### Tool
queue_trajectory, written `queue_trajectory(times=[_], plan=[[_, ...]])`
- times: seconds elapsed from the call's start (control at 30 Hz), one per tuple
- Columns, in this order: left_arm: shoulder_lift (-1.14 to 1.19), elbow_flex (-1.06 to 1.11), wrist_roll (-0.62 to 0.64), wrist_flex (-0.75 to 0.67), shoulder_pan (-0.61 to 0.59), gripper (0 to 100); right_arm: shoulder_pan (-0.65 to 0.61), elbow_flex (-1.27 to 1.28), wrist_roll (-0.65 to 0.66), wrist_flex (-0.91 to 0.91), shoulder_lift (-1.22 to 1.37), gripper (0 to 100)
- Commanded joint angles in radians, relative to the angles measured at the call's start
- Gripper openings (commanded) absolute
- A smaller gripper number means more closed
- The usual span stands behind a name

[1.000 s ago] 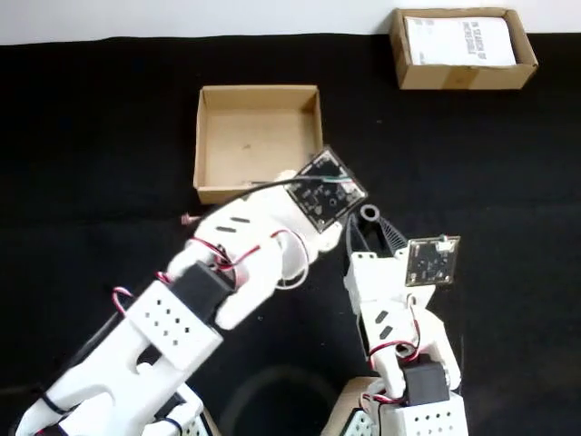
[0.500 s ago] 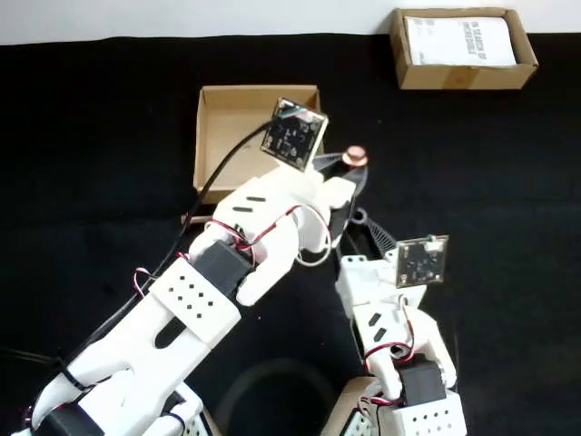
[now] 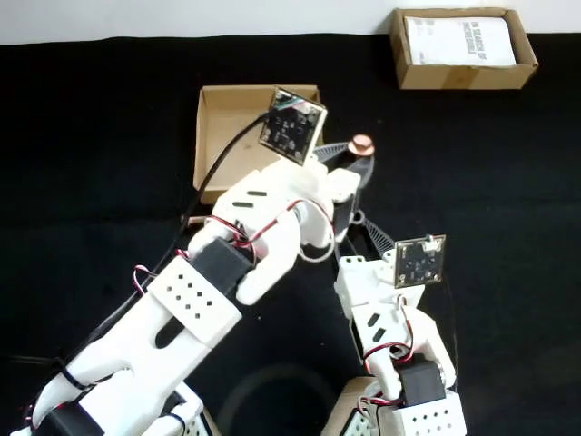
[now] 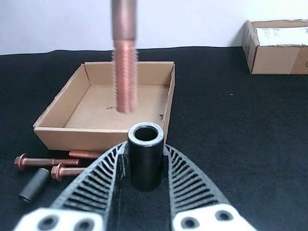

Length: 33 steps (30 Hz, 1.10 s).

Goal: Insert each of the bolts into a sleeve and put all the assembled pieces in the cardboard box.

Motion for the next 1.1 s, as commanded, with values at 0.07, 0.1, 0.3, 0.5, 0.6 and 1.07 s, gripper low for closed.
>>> queue_trajectory(times=[0.07, 0.1, 0.3, 0.5, 0.6, 1.07], plan=[[-0.004, -0.035, 0.003, -0.032, 0.024, 1, -0.007, -0.005, -0.003, -0.019, -0.012, 0.7], [-0.004, -0.035, 0.003, -0.032, 0.025, 1, -0.007, -0.005, -0.003, -0.019, -0.012, 0.7], [-0.004, -0.018, 0.002, -0.034, 0.025, 1, -0.005, -0.008, -0.003, -0.018, -0.012, 0.7], [0.035, 0.044, 0.002, -0.133, 0.024, 1, -0.004, -0.008, -0.003, -0.013, -0.012, 0.7], [0.047, 0.047, 0.002, -0.133, 0.024, 1, -0.001, -0.008, -0.003, -0.013, -0.012, 0.7], [0.039, 0.122, -0.002, -0.109, 0.041, 1, 0.001, -0.015, -0.003, -0.013, -0.012, 0.7]])
